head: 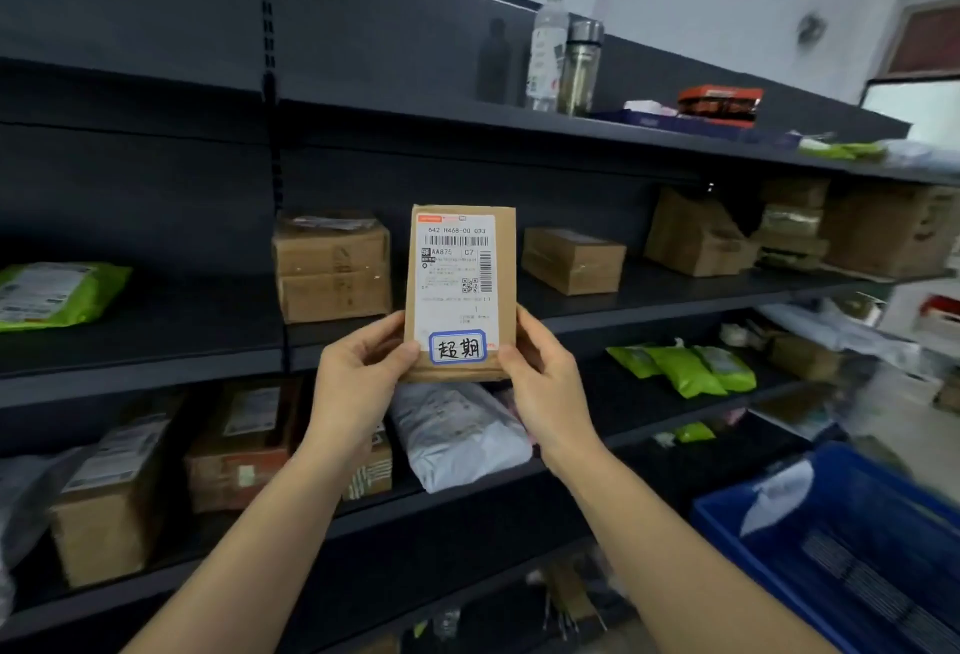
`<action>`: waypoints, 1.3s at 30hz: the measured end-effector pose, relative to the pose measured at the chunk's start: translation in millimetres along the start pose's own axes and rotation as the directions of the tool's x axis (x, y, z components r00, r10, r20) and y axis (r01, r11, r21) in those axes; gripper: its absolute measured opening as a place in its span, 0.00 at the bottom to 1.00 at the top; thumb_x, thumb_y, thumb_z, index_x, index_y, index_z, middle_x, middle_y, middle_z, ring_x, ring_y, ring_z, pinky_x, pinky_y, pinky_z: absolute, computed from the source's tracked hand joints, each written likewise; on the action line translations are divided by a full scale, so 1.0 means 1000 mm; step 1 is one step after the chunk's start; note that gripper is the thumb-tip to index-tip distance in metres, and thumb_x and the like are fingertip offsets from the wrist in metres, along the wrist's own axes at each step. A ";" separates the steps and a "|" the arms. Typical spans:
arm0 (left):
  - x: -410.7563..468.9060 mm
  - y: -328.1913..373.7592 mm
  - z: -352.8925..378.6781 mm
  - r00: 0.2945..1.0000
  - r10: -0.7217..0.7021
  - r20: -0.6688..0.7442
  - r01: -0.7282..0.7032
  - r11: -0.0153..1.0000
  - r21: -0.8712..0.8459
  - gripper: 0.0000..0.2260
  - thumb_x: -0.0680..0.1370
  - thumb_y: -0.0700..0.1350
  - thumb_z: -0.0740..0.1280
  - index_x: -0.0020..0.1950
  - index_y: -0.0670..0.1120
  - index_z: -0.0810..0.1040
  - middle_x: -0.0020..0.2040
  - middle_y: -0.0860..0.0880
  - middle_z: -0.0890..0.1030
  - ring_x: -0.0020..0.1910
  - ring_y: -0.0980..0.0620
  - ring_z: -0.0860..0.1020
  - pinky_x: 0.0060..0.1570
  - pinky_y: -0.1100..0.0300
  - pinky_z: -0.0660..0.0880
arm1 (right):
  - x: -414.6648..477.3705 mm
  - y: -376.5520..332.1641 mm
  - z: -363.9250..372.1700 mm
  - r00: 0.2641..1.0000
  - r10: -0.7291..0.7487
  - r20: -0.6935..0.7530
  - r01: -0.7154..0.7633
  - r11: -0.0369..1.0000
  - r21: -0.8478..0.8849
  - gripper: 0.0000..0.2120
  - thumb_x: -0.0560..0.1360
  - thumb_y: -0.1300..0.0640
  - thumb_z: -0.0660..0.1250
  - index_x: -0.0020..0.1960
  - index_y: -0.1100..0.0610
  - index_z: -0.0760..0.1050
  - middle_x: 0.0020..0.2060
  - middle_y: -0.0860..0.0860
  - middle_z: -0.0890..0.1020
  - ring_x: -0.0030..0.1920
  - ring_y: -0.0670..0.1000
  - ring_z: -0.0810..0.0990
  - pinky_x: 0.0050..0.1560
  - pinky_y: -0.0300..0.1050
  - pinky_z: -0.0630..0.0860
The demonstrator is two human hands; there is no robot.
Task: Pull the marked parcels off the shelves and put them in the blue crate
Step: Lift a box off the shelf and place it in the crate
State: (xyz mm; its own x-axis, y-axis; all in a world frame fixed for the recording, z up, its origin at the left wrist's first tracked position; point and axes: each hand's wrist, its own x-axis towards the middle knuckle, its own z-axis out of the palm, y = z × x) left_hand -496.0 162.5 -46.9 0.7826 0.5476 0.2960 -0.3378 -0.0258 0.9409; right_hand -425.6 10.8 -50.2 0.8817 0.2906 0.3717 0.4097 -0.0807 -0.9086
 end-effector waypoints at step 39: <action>-0.076 -0.191 0.597 0.804 -0.217 0.553 0.240 0.970 0.033 0.20 0.75 0.33 0.69 0.66 0.44 0.75 0.53 0.51 0.82 0.50 0.61 0.80 0.50 0.62 0.77 | -0.012 0.217 -0.562 0.830 0.254 -0.497 -0.332 0.940 -0.074 0.24 0.79 0.60 0.63 0.73 0.47 0.66 0.65 0.43 0.76 0.65 0.44 0.74 0.66 0.52 0.74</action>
State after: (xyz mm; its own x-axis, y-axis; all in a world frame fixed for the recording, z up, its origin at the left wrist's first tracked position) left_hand -179.1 -373.9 -150.7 0.9921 -0.0163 0.1248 -0.1231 0.0789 0.9893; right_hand -215.5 -545.9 -144.9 0.9519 -0.2533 0.1722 0.1098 -0.2425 -0.9639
